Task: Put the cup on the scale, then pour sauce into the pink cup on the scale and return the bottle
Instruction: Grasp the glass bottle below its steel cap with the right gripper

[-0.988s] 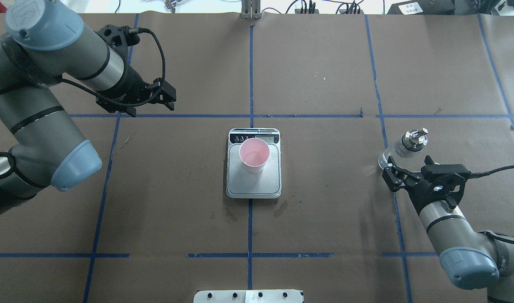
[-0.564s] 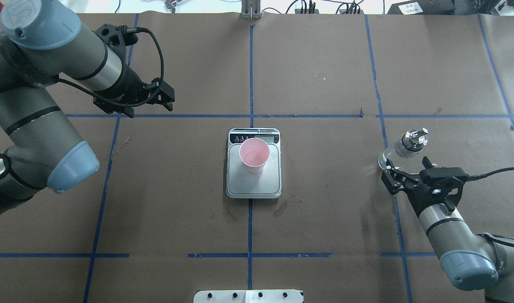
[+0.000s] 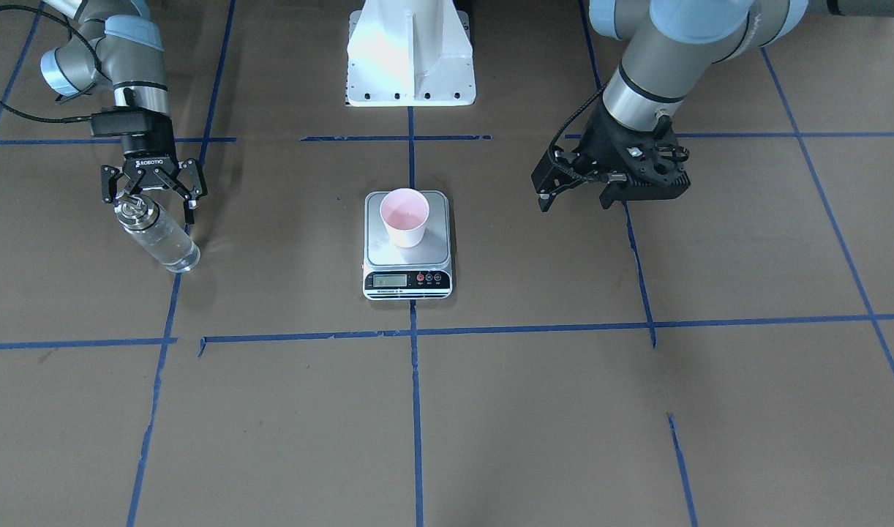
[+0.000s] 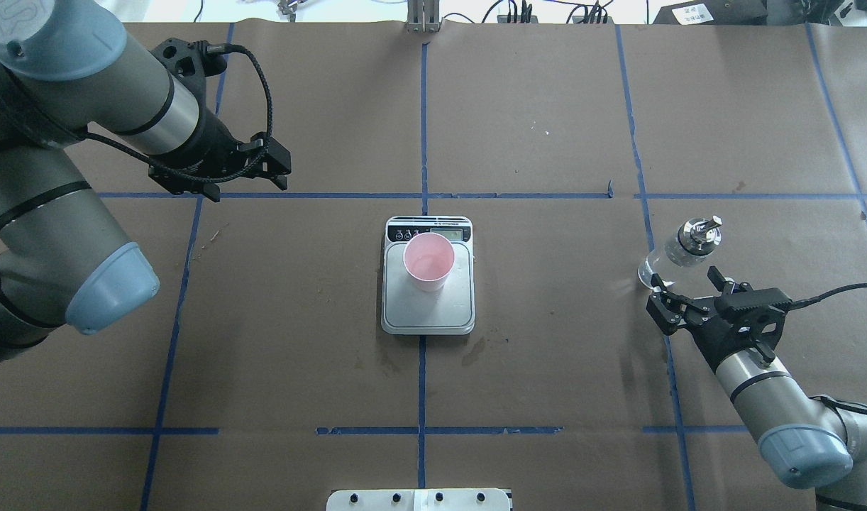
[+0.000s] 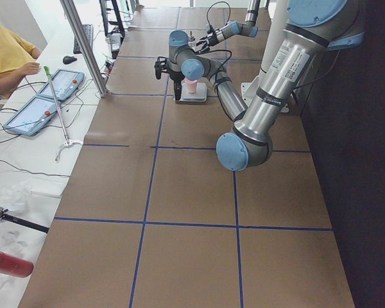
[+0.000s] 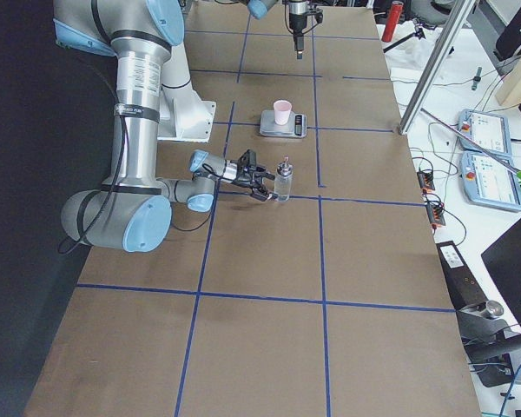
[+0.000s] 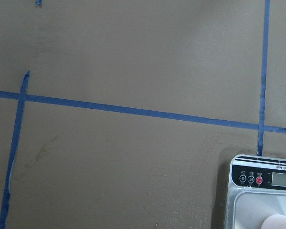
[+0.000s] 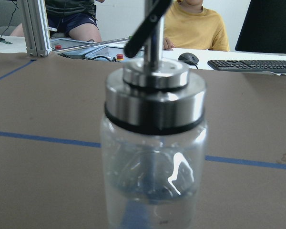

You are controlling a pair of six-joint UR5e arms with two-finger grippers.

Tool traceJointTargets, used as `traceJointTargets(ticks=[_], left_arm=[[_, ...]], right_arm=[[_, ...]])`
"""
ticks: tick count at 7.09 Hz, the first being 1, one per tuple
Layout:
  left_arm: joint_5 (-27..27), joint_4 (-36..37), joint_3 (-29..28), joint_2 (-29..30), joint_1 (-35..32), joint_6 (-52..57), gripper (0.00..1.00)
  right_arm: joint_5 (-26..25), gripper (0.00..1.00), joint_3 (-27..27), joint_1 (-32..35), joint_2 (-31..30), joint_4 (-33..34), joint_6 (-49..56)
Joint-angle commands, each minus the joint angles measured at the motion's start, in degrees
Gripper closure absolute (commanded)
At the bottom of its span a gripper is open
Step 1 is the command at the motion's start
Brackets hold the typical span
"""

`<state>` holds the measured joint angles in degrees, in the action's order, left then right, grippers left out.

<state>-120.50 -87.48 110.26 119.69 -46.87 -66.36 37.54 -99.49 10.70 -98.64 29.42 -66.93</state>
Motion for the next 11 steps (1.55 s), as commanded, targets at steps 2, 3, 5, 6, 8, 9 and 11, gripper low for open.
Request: traceJointTargets(ticks=[2,3,5,6,8,9,11], left_arm=[[0.0,0.0,0.0,0.0,0.0,0.0,0.01],[0.0,0.0,0.0,-0.1,0.0,0.0,0.01],[0.0,0.0,0.0,-0.1,0.0,0.0,0.01],[0.4,0.0,0.0,-0.1,0.0,-0.1,0.01],[1.5,0.7,0.0,-0.1,0.2,-0.2,0.01],[1.6,0.7,0.1,-0.1,0.2,-0.2,0.01],[1.6,0.7,0.1,0.1,0.3,-0.2,0.01]], right_arm=[[0.0,0.04,0.1,0.9,2.8,-0.9,2.8],[0.0,0.04,0.1,1.2,2.6,-1.5,2.9],[0.1,0.05,0.2,2.4,2.6,-1.4,3.1],[0.3,0.05,0.2,3.6,2.8,-1.4,3.6],[0.4,0.05,2.2,5.0,5.5,-1.3,4.5],[0.5,0.05,2.7,5.4,5.5,-1.3,4.5],[0.5,0.05,4.5,5.6,6.4,-1.3,4.4]])
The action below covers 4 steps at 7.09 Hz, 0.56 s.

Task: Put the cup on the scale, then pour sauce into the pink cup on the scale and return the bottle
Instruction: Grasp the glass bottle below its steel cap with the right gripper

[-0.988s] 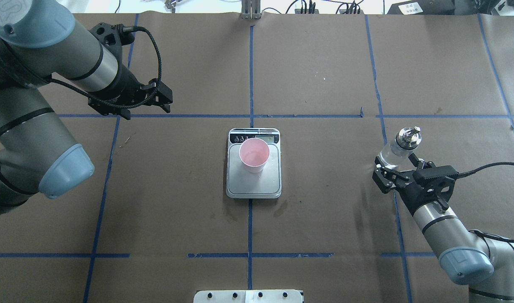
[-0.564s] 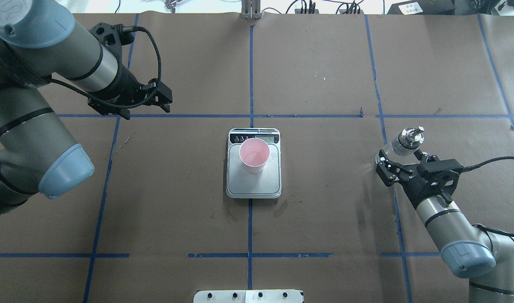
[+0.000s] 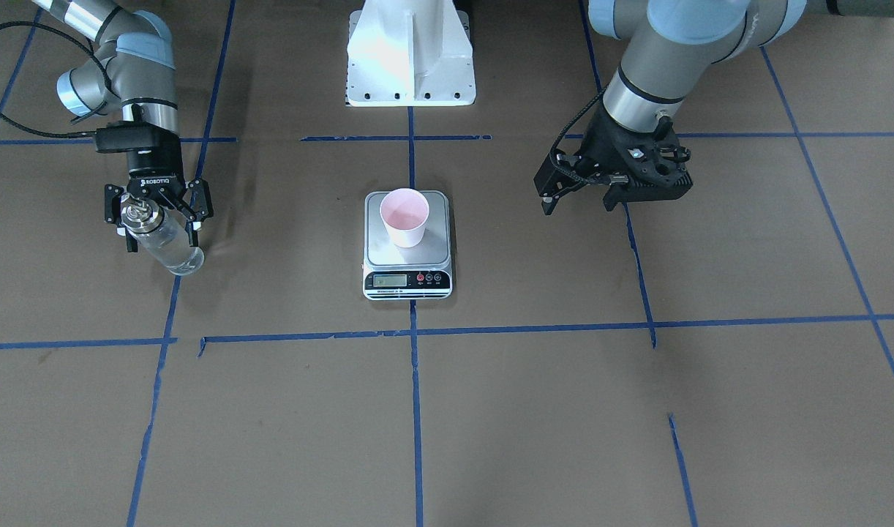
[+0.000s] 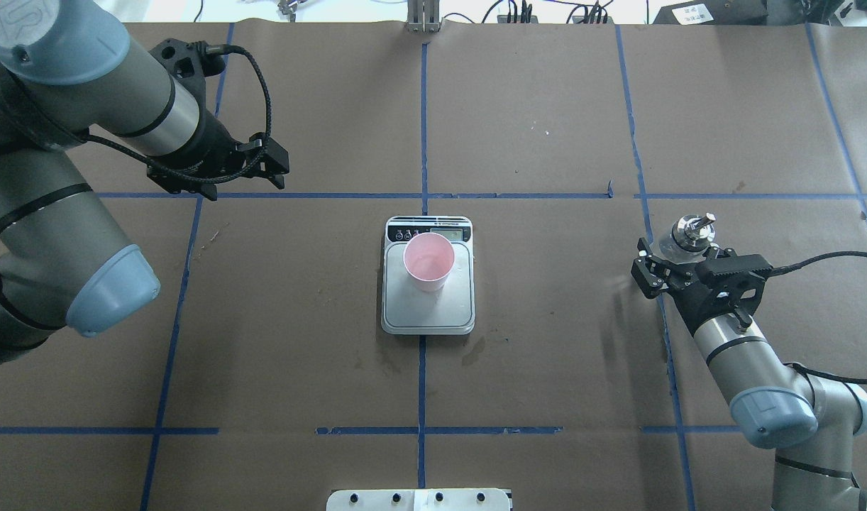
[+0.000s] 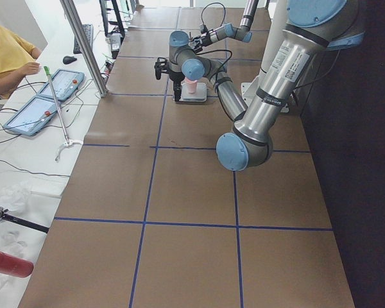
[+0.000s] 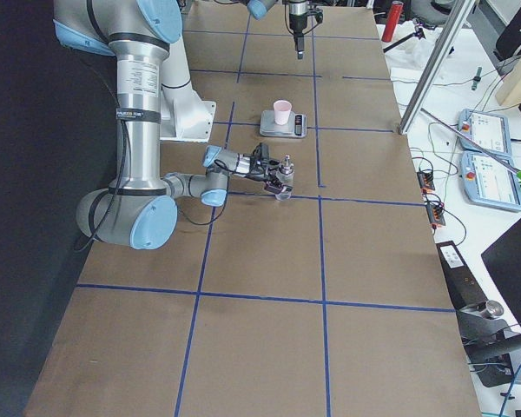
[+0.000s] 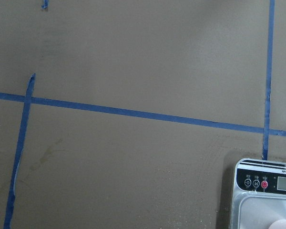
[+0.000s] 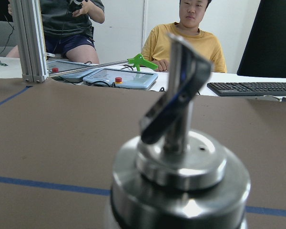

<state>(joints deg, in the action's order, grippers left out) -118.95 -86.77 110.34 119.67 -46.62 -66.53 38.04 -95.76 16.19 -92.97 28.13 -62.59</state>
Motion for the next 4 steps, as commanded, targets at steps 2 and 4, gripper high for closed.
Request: traceJointTargets(ticks=[2,4], left_arm=[[0.0,0.0,0.0,0.2,0.0,0.0,0.01],[0.0,0.0,0.0,0.4,0.0,0.0,0.01]], right_arm=[[-0.1,0.13,2.2,0.2,1.0,-0.2,-0.2],[-0.1,0.69,1.6,0.2,1.2,-0.3,0.0]])
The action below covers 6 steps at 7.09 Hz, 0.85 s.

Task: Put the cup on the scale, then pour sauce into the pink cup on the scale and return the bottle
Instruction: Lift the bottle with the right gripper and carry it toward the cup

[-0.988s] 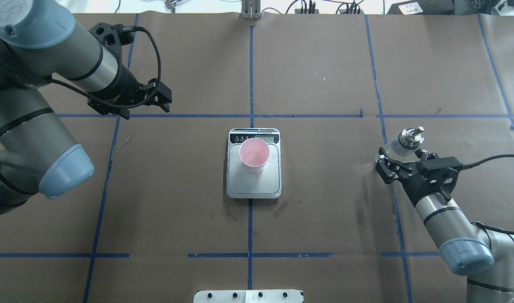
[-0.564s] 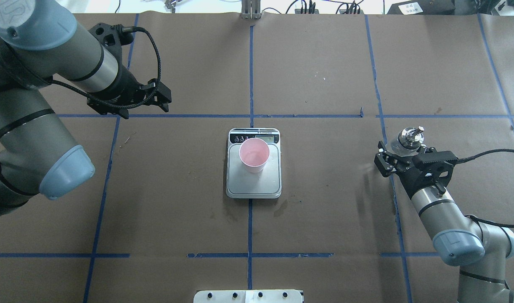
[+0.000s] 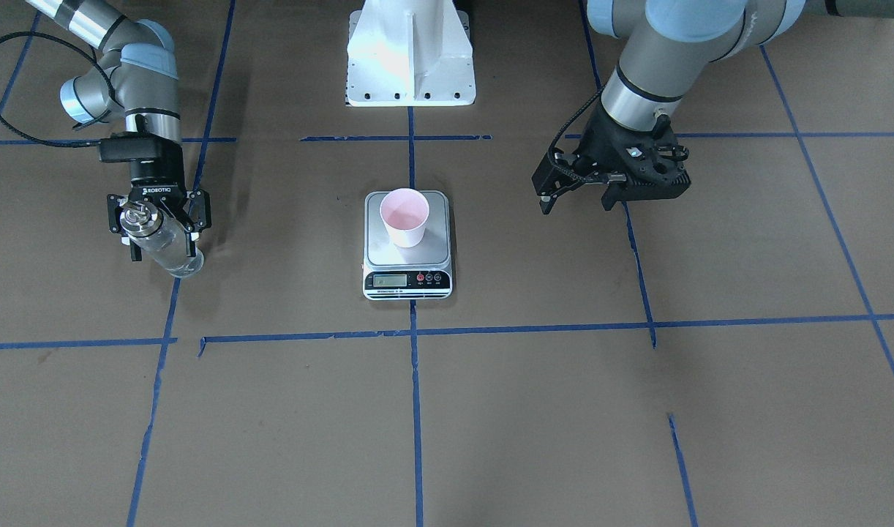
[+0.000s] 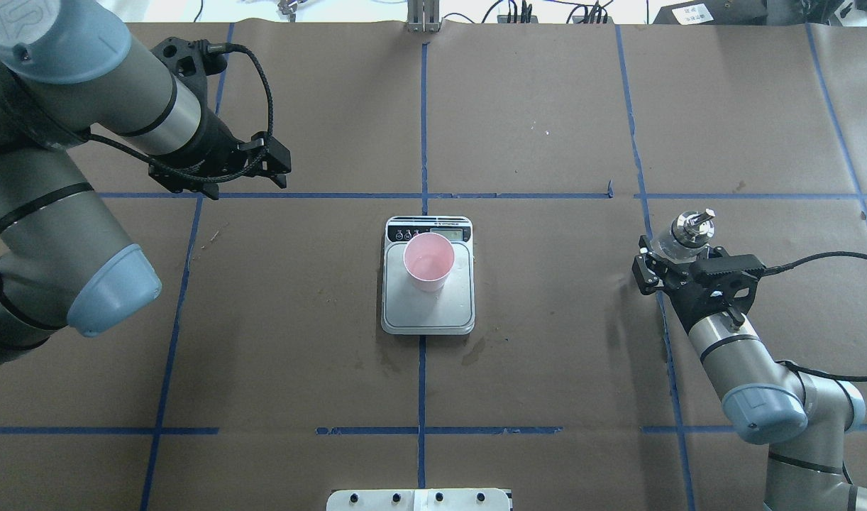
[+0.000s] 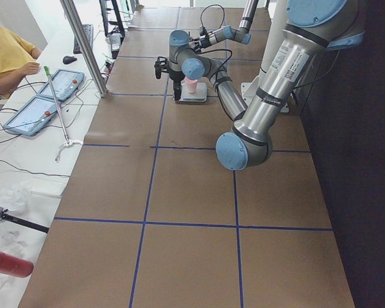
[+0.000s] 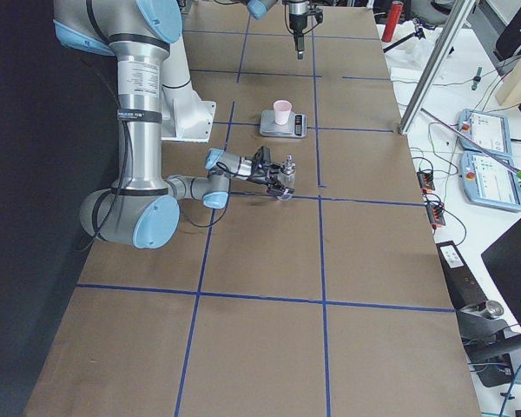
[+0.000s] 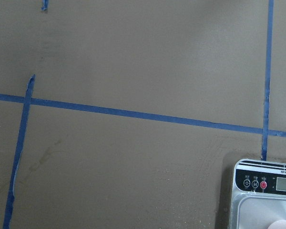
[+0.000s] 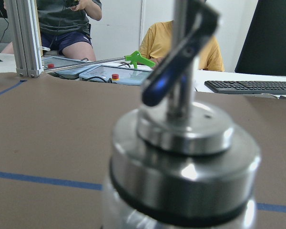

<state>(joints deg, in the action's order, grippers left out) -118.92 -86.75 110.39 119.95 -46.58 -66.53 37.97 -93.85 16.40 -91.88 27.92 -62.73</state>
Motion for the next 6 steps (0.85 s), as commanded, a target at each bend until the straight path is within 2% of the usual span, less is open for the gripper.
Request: traceJointTargets(ticks=[1,3,4,6], left_arm=[[0.0,0.0,0.0,0.0,0.0,0.0,0.01],[-0.1,0.0,0.0,0.3,0.0,0.0,0.01],[-0.1,0.0,1.0,-0.2,0.0,0.0,0.01],[-0.3,0.3,4.6,-2.8,-0.2,0.7,0.01]], right_arm=[[-0.2,1.0,-0.4,0.4,0.7,0.1,0.9],[-0.3,1.0,-1.3,2.8,3.1,0.6,12.1],[-0.3,1.0,-1.4,3.0,5.8,2.0,12.5],[-0.7,1.0,-2.5,3.1,13.1,14.8,12.6]])
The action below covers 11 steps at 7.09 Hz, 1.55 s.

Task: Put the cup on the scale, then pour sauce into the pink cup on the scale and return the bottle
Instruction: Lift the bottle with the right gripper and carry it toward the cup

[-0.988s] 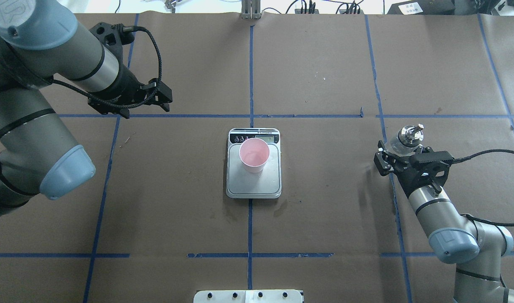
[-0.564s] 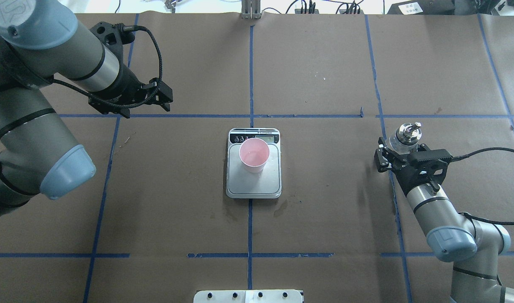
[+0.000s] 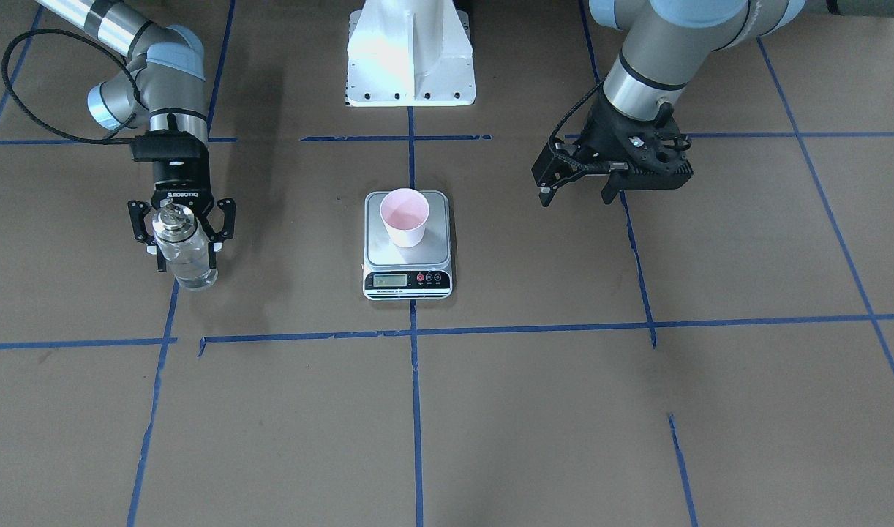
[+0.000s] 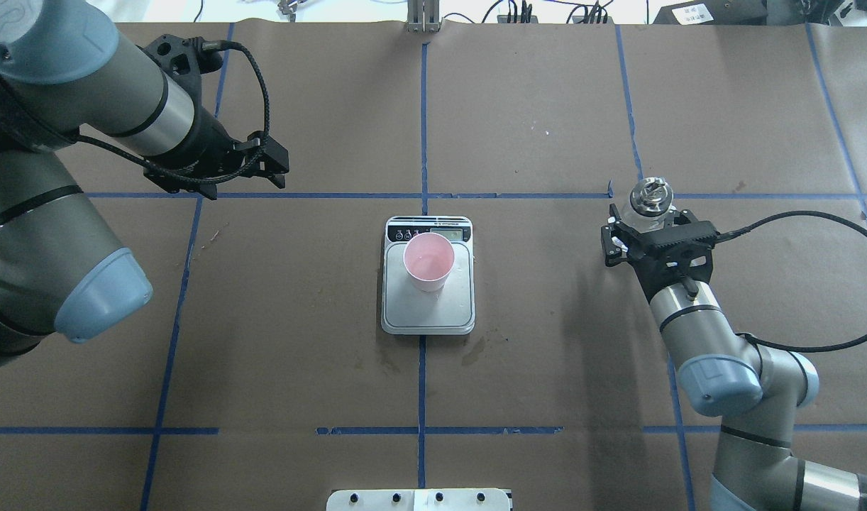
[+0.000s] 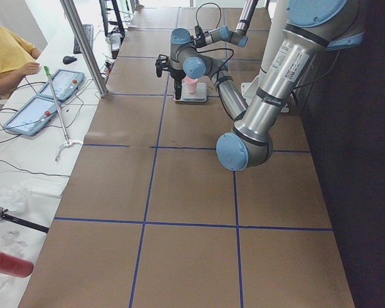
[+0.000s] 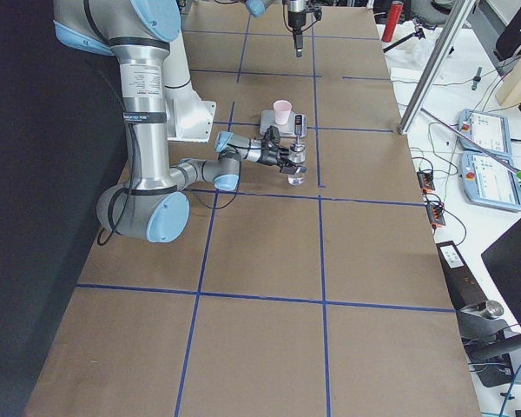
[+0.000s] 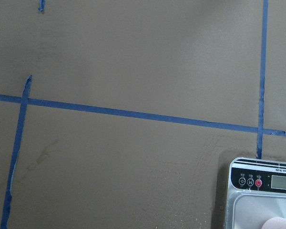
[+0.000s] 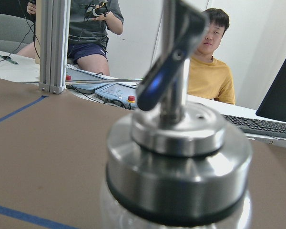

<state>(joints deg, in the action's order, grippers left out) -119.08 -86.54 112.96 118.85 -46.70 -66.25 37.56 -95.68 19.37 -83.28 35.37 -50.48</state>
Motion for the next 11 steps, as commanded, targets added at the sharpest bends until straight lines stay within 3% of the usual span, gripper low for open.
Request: traceJointTargets(ticks=[1,2,3,4,5,6,11], left_arm=[[0.0,0.2,2.3,-2.1,-0.2,1.9,0.01],[0.0,0.1,2.4,-3.4,-0.4,4.1,0.01],[0.1,0.1,2.4,-4.1,-1.1,5.9,0.01],[0.2,0.1,2.4,-4.2,-1.2,6.0,0.01],[0.2,0.1,2.3,-4.6,-1.6,6.5,0.01],[0.1,0.1,2.1,-5.5,-1.6,8.9,0.0],[0.0,-0.2,1.7,-5.7,-2.1,9.4,0.0]], right_arm=[[-0.4,1.0,-1.0,-0.1,6.4,12.7,2.0],[-1.3,1.0,-0.9,-0.1,8.4,17.1,8.1],[-6.2,1.0,-0.8,-0.7,11.0,28.1,11.6],[-6.9,1.0,-0.8,-0.8,14.4,33.7,12.2],[-12.5,1.0,-0.4,-4.2,15.4,36.8,13.2],[-16.4,1.0,0.9,-5.8,18.6,41.5,21.0],[-22.3,1.0,3.7,-7.2,19.0,42.8,31.6]])
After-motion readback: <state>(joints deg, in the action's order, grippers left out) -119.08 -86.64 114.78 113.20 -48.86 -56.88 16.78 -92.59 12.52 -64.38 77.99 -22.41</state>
